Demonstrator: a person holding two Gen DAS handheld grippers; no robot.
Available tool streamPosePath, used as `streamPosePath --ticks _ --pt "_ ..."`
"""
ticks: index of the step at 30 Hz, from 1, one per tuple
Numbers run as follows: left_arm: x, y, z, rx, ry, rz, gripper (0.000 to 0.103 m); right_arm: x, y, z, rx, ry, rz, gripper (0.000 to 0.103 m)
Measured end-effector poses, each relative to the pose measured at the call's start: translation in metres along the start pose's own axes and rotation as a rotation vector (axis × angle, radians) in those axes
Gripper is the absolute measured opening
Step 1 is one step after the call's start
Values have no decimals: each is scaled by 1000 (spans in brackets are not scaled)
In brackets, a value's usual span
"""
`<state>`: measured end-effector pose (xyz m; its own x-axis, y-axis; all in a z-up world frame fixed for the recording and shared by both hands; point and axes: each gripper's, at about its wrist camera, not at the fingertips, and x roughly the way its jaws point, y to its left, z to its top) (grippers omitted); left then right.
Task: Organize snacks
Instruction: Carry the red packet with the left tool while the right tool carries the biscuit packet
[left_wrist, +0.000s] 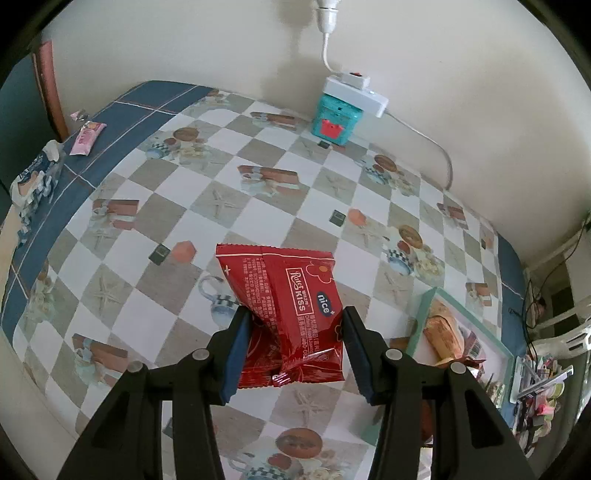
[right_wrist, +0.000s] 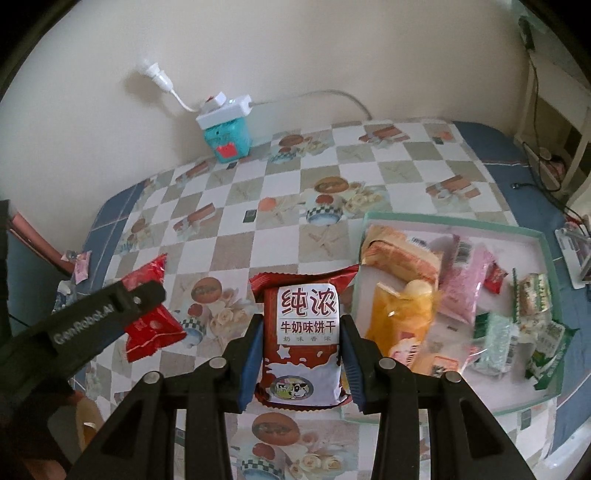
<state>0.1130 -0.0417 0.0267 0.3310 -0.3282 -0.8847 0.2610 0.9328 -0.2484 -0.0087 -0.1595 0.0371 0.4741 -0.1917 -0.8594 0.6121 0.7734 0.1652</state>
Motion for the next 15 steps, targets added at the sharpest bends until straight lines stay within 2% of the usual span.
streamPosePath --ticks 3,15 --pt "0 -12 -4 27 -6 19 51 -6 -7 2 7 -12 7 42" --pt "-5 -57 -17 92 -18 14 51 -27 -50 9 46 -54 3 42"
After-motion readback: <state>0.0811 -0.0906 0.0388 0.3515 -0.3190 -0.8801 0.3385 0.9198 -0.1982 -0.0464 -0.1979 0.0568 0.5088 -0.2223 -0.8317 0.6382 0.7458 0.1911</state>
